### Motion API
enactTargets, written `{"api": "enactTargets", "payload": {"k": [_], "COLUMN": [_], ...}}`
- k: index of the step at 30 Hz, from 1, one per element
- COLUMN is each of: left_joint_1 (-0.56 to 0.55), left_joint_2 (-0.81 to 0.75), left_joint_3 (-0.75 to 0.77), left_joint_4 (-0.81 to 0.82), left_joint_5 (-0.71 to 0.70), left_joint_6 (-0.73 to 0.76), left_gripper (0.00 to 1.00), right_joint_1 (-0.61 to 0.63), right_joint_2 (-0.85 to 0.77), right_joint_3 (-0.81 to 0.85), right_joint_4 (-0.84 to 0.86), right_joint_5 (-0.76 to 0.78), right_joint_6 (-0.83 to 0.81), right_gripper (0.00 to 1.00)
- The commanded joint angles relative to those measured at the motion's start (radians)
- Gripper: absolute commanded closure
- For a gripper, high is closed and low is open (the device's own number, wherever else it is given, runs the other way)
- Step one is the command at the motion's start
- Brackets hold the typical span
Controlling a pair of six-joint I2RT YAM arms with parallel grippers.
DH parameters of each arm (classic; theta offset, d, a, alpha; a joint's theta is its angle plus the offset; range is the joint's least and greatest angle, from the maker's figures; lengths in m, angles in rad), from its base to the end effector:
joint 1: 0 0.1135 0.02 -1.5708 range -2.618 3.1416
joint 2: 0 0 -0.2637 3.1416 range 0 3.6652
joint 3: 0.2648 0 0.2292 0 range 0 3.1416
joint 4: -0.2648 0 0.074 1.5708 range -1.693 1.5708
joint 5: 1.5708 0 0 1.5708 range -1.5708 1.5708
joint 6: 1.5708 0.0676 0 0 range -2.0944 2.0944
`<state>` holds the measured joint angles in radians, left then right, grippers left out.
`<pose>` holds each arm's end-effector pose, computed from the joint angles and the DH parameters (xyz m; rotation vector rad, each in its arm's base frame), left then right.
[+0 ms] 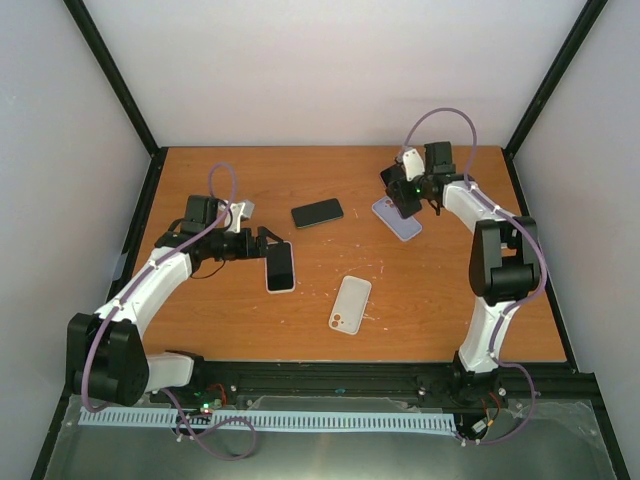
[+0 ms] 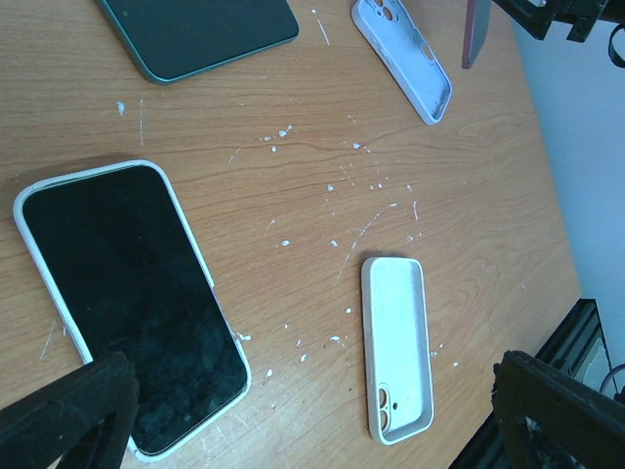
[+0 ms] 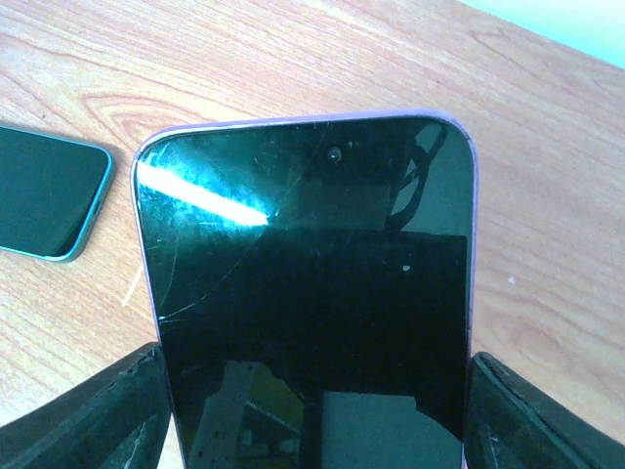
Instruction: Put the phone into the phone case
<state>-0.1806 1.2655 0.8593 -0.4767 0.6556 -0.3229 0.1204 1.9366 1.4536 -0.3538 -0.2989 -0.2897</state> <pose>0.2372 -0.0852 0.2341 0.1234 2.4624 -1.0244 0.4254 0.0715 0.2072 -0.6177 2.2957 0.2789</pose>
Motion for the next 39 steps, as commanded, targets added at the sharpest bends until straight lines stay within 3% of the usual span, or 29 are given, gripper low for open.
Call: {"api": "enactTargets", "payload": {"k": [1, 9, 24, 31, 39], "left_joint_1": [0.001, 0.001, 0.001, 0.001, 0.001], "left_joint_2": [-0.017, -0.016, -0.007, -0.016, -0.035], "left_joint_3": [0.009, 0.008, 0.009, 0.010, 0.004], "left_joint_4": [0.010, 0.013, 0.021, 0.022, 0.018], "left_joint_5": [0.016, 0.017, 0.042, 0.044, 0.026], "left_joint_6": [0.025, 0.024, 0.021, 0.022, 0.024], "left_gripper": [0.00, 0.01, 0.01, 0.00, 0.00], "right_joint_1": [0.026, 0.035, 0.055, 0.096, 0.135], "right_joint_2": [0.036, 0.071, 0.017, 0.007, -0.055], "right_joint_3": [0.012, -0.023, -0.182, -0.162, -0.248], "right_joint_4": [0.092, 0.111, 0.180, 0.086, 0.051], "right_joint_5": [-0.008, 0.043, 0.119, 0.261, 0.296], "right_joint_6": [-0.080, -0.125, -0.063, 0.088, 0.231], "right_gripper": [0.44, 0.44, 0.46, 0.47, 0.47]}}
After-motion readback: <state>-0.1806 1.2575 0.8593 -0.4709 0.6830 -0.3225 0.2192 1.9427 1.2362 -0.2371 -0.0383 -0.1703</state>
